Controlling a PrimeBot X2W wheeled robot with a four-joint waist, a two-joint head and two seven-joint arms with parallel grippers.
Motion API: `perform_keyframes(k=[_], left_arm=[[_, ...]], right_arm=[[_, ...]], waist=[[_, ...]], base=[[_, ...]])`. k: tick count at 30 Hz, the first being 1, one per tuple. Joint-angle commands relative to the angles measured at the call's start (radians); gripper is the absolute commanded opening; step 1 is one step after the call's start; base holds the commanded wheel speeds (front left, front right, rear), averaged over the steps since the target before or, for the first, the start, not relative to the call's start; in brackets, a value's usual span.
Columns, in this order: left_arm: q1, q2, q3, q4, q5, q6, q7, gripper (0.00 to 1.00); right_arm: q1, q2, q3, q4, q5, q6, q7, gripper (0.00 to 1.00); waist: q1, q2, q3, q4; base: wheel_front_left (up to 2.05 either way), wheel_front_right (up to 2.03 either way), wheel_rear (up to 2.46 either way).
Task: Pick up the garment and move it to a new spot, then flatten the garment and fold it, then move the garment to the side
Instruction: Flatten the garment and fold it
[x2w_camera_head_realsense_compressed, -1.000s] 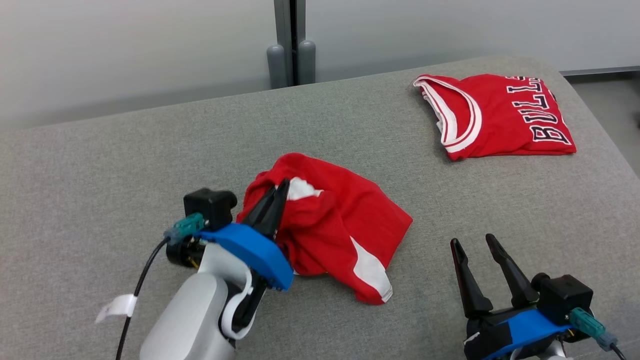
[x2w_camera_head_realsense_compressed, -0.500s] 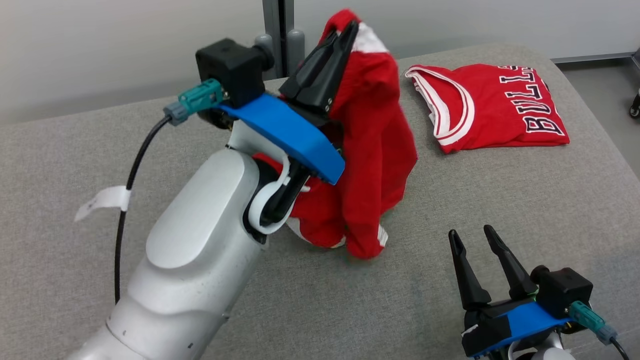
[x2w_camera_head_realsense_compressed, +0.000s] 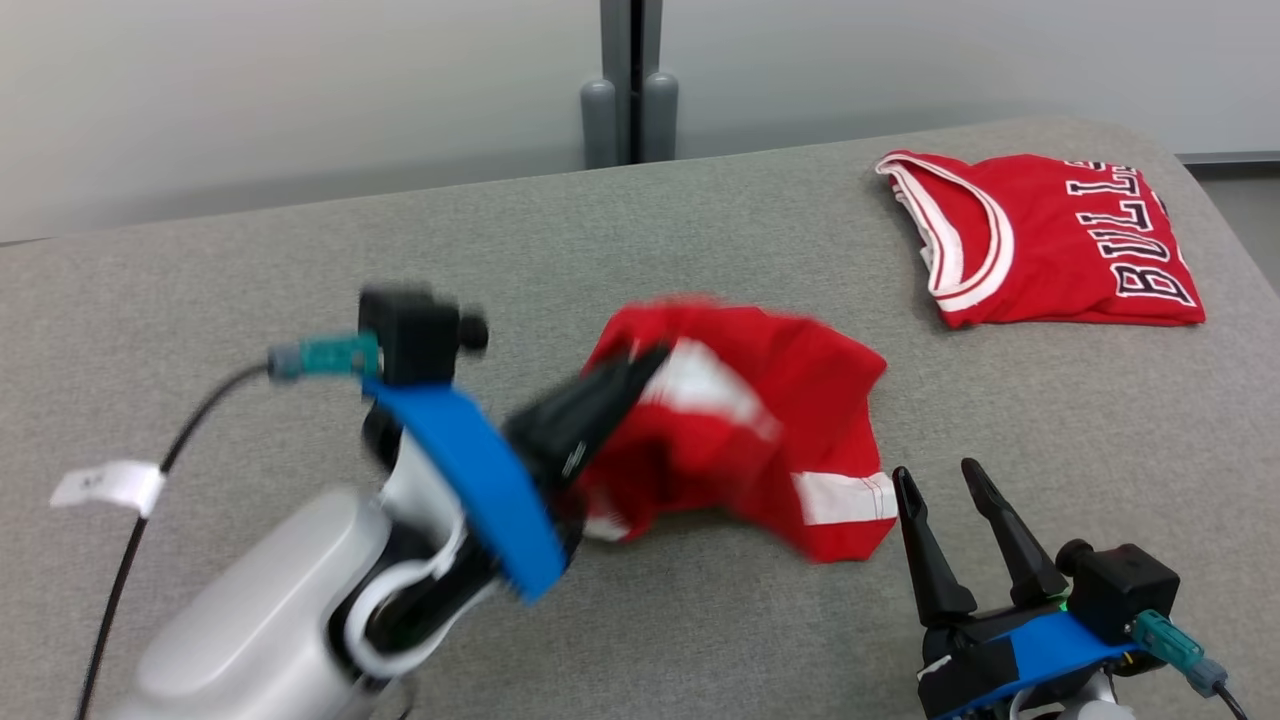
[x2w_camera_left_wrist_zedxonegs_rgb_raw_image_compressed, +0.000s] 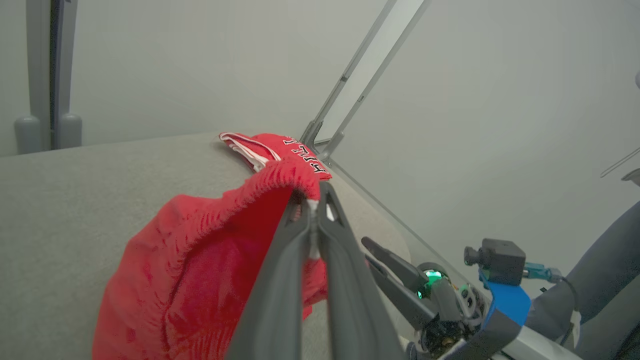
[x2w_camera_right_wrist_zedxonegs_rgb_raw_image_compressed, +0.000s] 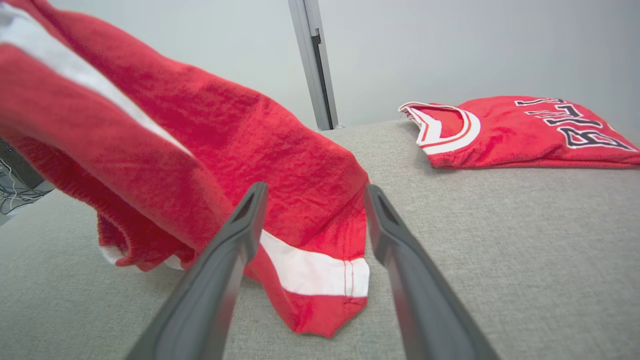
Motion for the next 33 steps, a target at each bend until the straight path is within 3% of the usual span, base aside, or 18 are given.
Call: perform_keyframes(k=[1,5,8,12,19,20,22,23,28,33], left_arm=[[0.050,0.062,-0.036,-0.006,-0.012,-0.007,0.033,0.00],[0.132,0.204,-0.107,0.031,0.011,-0.007,0.097,0.00],[0.161,0.259,-0.143,0.077,0.094,0.018,0.086,0.00],[0.206,0.254,-0.158,0.151,0.166,0.072,0.012,0.00],[0.258,0.183,-0.150,0.302,0.242,0.152,-0.162,0.00],[0.257,0.172,-0.144,0.320,0.252,0.163,-0.191,0.24],[0.264,0.146,-0.138,0.355,0.270,0.186,-0.242,0.44],[0.268,0.136,-0.131,0.371,0.273,0.197,-0.269,1.00],[0.297,0.088,-0.100,0.417,0.251,0.207,-0.352,1.00],[0.337,0.075,-0.052,0.407,0.250,0.207,-0.398,1.00]], right_arm=[[-0.007,-0.001,-0.001,0.004,0.001,0.000,-0.005,1.00],[-0.005,-0.001,-0.005,0.011,-0.007,0.000,-0.008,1.00],[0.002,-0.001,-0.007,0.012,-0.012,0.000,-0.004,1.00],[0.007,-0.001,-0.004,0.009,-0.017,0.000,0.005,1.00],[0.016,-0.001,-0.014,-0.014,-0.029,0.000,0.021,1.00],[0.018,-0.001,-0.016,-0.016,-0.032,0.000,0.025,1.00],[0.025,-0.001,-0.021,-0.021,-0.034,0.000,0.028,1.00],[0.027,-0.001,-0.023,-0.023,-0.034,0.000,0.029,1.00],[0.032,-0.001,-0.025,-0.032,-0.033,0.000,0.037,1.00],[0.041,-0.001,-0.041,-0.040,-0.035,0.000,0.042,1.00]], waist=[[0.0000,0.0000,0.000,0.011],[0.0000,0.0000,-0.007,0.033],[0.0000,0.0000,-0.015,0.049],[0.0000,0.0000,-0.026,0.066],[0.0000,0.0000,-0.028,0.087],[0.0000,0.0000,-0.028,0.090],[0.0000,0.0000,-0.029,0.096],[0.0000,0.0000,-0.030,0.098],[0.0000,0.0000,-0.039,0.109],[0.0000,0.0000,-0.052,0.120]], base=[[0.00,0.00,0.00],[0.00,0.00,0.00],[0.00,0.00,0.00],[0.00,0.00,0.00],[0.00,0.00,0.00],[0.00,0.00,0.00],[0.00,0.00,0.00],[0.00,0.00,0.00],[0.00,0.00,0.00],[0.00,0.00,0.00]])
